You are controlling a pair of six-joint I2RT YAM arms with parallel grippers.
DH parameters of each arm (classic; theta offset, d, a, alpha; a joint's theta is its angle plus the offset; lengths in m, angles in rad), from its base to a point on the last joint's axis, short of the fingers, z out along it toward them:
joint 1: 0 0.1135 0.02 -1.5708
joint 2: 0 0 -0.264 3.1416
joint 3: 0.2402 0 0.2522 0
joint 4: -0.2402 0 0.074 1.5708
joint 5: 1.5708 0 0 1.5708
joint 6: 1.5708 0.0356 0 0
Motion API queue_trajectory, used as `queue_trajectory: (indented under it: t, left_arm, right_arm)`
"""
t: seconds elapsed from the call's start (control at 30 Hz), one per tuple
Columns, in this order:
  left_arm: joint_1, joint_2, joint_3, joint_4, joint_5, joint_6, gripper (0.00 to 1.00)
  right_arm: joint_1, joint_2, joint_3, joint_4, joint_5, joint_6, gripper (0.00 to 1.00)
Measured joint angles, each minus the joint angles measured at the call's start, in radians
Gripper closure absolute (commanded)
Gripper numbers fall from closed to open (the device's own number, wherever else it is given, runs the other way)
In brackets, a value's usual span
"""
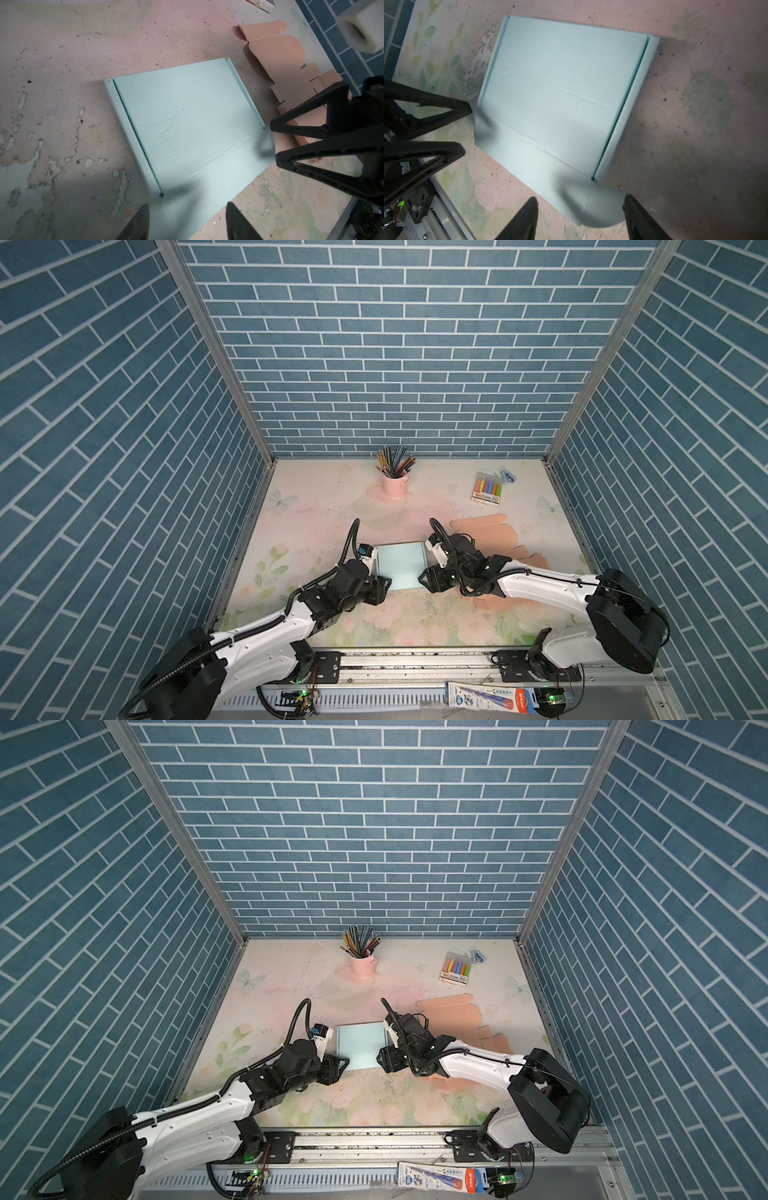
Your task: Fold the paper box
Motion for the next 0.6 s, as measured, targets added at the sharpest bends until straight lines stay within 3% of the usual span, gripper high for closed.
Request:
queue_trajectory:
  t: [0.6]
  left_arm:
    - [-0.032, 0.044, -0.042, 0.076, 0.003, -0.031, 0.43]
  right_arm:
    - [0.020, 0.032, -0.004, 0.060, -0.040, 0.030, 0.34]
